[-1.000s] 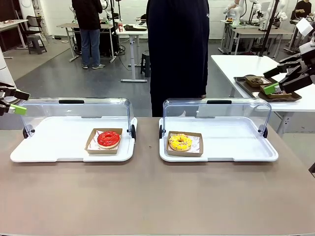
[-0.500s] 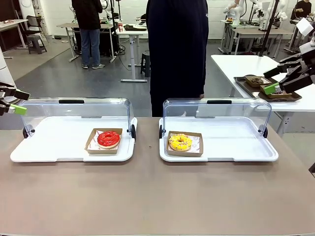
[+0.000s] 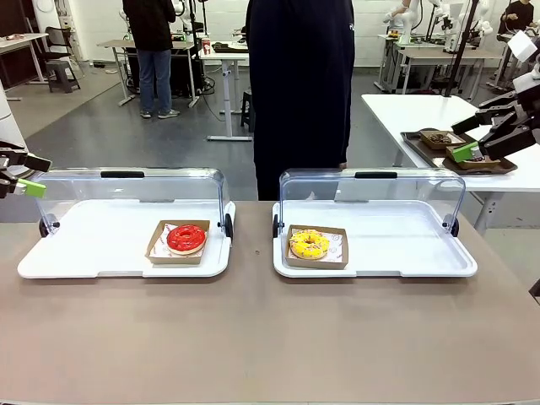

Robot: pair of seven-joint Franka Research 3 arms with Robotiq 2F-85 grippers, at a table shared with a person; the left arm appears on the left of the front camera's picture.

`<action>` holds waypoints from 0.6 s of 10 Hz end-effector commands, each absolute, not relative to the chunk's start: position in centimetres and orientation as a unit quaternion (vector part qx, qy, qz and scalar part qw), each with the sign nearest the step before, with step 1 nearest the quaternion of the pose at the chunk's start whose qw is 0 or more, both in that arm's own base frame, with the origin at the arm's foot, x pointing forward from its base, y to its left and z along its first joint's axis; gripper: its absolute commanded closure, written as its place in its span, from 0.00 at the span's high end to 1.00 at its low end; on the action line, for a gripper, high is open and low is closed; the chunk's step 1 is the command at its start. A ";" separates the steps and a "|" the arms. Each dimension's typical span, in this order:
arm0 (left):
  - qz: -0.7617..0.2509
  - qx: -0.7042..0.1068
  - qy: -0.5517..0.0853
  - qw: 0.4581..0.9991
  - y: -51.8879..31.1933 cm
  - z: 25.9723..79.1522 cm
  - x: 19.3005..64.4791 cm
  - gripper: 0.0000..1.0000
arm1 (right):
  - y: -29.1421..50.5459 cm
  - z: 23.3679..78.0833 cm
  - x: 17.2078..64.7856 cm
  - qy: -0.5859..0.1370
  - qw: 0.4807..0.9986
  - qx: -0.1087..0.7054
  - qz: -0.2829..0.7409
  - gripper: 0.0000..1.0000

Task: Provide the desired donut to the person.
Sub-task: Place the picked Paper togo box onto the Handle tray extended by the person.

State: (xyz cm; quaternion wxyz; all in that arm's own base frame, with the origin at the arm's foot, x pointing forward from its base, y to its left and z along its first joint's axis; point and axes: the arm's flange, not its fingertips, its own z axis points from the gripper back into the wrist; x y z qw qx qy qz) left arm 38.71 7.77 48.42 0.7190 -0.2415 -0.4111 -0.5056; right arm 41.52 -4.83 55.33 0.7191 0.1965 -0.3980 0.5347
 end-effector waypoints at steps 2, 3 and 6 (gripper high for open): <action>-0.505 -0.244 -0.413 0.717 7.8 48.4 38.6 1.00 | -4.9 55.2 41.5 -0.399 0.717 0.201 0.535 1.00; -0.505 -0.244 -0.413 0.717 7.8 48.4 38.6 1.00 | -4.9 55.2 41.5 -0.399 0.717 0.201 0.535 1.00; -0.505 -0.244 -0.413 0.717 7.8 48.4 38.6 1.00 | -4.9 55.2 41.5 -0.399 0.717 0.201 0.535 1.00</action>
